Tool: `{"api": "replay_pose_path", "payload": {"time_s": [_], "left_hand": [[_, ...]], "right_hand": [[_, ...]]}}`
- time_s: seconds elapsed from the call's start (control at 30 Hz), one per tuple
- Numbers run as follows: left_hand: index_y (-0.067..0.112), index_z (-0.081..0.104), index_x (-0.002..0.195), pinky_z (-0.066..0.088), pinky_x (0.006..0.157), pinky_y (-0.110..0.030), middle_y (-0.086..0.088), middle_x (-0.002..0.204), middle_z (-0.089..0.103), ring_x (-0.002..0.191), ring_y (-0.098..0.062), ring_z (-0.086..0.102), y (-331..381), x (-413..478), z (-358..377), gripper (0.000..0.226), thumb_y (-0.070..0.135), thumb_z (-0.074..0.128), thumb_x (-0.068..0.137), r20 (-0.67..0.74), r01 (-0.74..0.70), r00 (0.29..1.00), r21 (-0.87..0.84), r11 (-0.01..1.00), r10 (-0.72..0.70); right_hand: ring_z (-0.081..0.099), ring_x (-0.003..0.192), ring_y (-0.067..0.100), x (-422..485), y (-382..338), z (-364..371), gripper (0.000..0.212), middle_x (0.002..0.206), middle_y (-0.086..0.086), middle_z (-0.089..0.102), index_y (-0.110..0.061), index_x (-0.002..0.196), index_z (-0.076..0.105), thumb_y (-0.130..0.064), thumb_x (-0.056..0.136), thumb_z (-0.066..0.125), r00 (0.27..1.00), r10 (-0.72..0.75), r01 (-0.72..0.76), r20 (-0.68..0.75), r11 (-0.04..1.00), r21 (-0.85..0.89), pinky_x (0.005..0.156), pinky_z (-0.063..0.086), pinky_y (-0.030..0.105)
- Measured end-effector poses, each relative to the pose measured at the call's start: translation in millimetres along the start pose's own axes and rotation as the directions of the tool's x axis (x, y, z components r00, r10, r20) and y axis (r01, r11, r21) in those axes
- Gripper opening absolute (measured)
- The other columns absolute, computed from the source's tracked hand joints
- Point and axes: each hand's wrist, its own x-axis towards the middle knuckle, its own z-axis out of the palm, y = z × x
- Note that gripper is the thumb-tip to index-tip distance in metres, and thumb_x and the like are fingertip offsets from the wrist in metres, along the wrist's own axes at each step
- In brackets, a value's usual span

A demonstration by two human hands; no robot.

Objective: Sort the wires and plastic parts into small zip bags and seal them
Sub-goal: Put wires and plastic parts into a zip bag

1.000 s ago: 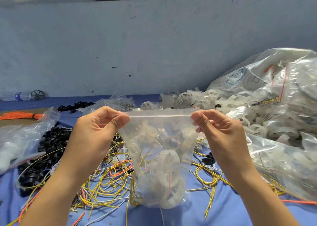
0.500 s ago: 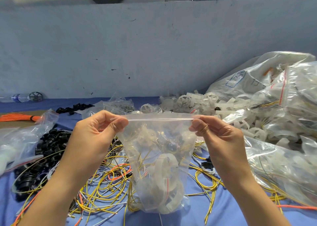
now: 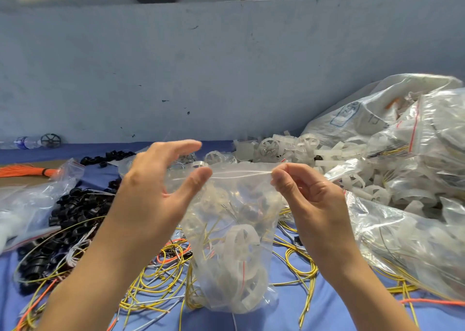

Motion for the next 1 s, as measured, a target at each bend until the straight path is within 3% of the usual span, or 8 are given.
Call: {"api": "replay_pose_path", "payload": {"time_s": [0.13,0.23,0.33,0.53,0.7,0.9,1.0], "left_hand": [[0.030,0.059,0.127,0.039,0.100,-0.033,0.018,0.121,0.058,0.117,-0.008,0.049,26.5,0.6,15.0,0.044,0.052,0.054,0.088,0.106,-0.204,0.977,0.200,0.958,0.186],[0.026,0.067,0.111,0.042,0.097,-0.044,0.013,0.104,0.068,0.099,-0.017,0.060,34.2,0.9,24.3,0.031,0.044,0.054,0.090,0.155,-0.242,0.966,0.256,0.936,0.207],[0.027,0.069,0.097,0.045,0.090,-0.041,0.013,0.089,0.068,0.084,-0.016,0.062,36.9,1.3,29.4,0.022,0.040,0.053,0.093,0.147,-0.258,0.963,0.280,0.925,0.224],[0.027,0.069,0.095,0.048,0.082,-0.039,0.010,0.084,0.068,0.079,-0.019,0.063,44.3,0.7,32.9,0.022,0.038,0.050,0.096,0.149,-0.289,0.956,0.327,0.900,0.253],[0.033,0.068,0.100,0.050,0.078,-0.040,0.016,0.091,0.070,0.086,-0.015,0.065,46.9,-1.7,29.3,0.029,0.046,0.043,0.094,0.159,-0.197,0.973,0.200,0.960,0.166],[0.030,0.065,0.090,0.050,0.073,-0.042,0.015,0.082,0.067,0.081,-0.014,0.065,46.5,-2.9,25.9,0.027,0.050,0.047,0.095,0.111,-0.134,0.987,0.131,0.982,0.119],[0.031,0.065,0.088,0.047,0.076,-0.029,0.017,0.079,0.066,0.080,-0.004,0.062,46.2,-2.3,25.8,0.026,0.051,0.048,0.090,0.145,-0.105,0.985,0.082,0.991,0.092]], "right_hand": [[0.061,0.071,0.003,-0.5,-1.7,7.0,0.006,0.078,-0.017,0.068,-0.028,0.086,0.070,-0.031,0.090,0.065,0.996,-0.064,0.068,0.056,0.995,-0.071,0.069,0.045,0.013],[0.060,0.068,0.002,-1.9,-2.2,9.4,0.006,0.077,-0.019,0.067,-0.029,0.087,0.070,-0.032,0.089,0.065,0.993,-0.091,0.096,0.076,0.993,-0.070,0.067,0.044,0.011],[0.060,0.068,0.003,-2.7,-1.7,9.5,0.006,0.077,-0.018,0.069,-0.030,0.087,0.071,-0.034,0.087,0.067,0.993,-0.075,0.079,0.095,0.996,-0.040,0.066,0.044,0.012],[0.057,0.066,0.005,-2.5,-1.0,7.9,0.007,0.075,-0.016,0.068,-0.031,0.087,0.071,-0.038,0.087,0.068,0.993,-0.055,0.055,0.106,0.998,0.005,0.063,0.043,0.013],[0.059,0.067,0.006,-3.0,-3.1,9.5,0.008,0.078,-0.015,0.069,-0.031,0.089,0.072,-0.038,0.087,0.068,0.993,-0.046,0.046,0.112,0.999,0.005,0.065,0.045,0.016],[0.057,0.068,0.007,-5.3,-6.5,11.5,0.007,0.078,-0.016,0.068,-0.031,0.089,0.071,-0.037,0.088,0.067,0.991,-0.043,0.043,0.129,0.999,0.006,0.065,0.043,0.018],[0.059,0.068,0.008,-5.4,-8.3,10.5,0.009,0.077,-0.015,0.067,-0.028,0.090,0.070,-0.036,0.088,0.066,0.988,-0.018,0.014,0.156,1.000,0.026,0.066,0.045,0.021]]}}
